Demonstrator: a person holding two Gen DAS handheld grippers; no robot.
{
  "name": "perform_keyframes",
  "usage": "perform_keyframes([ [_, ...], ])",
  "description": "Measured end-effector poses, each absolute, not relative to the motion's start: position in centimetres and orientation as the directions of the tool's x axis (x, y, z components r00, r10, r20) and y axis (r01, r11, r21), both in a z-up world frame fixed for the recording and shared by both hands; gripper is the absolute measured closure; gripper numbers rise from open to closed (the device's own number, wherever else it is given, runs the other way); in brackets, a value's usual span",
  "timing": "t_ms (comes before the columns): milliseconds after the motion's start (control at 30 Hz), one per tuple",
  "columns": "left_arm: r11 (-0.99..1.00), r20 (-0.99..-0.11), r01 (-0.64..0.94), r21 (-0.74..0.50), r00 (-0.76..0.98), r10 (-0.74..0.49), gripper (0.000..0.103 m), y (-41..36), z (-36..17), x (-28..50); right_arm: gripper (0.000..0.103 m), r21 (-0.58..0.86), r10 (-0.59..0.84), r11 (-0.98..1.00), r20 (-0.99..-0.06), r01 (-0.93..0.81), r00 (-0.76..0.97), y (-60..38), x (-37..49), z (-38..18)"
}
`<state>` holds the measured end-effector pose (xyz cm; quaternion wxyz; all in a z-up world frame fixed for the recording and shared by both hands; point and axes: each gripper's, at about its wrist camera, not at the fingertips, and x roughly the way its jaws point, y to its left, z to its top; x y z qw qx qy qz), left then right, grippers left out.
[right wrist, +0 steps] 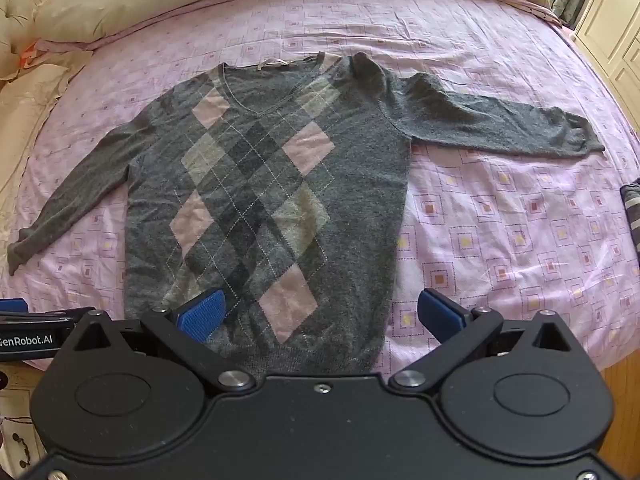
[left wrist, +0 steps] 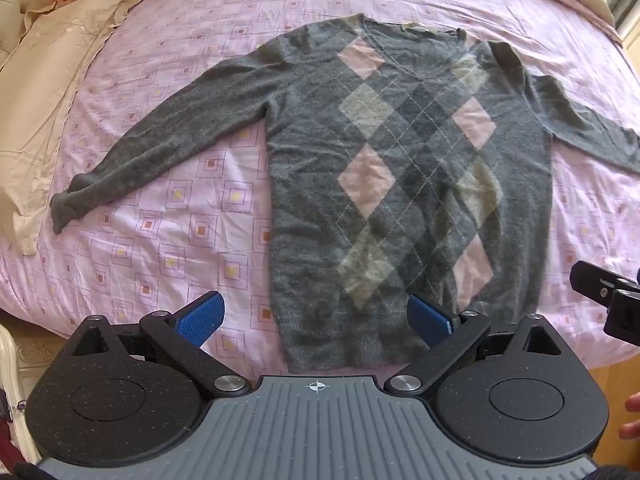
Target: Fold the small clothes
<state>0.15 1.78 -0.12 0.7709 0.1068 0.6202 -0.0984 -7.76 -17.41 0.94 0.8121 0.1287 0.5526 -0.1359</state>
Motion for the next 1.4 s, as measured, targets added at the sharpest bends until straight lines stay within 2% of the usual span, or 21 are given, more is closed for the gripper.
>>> perform_keyframes([
  [1400,0.953,-0.98,0.295,0.071,0.198,0.011,0.004,1.9,-0.7,1.0,0.001,0.032,-0.101,0.926,-0.94,0.377,0.326,-16.3,-7.0,0.6],
])
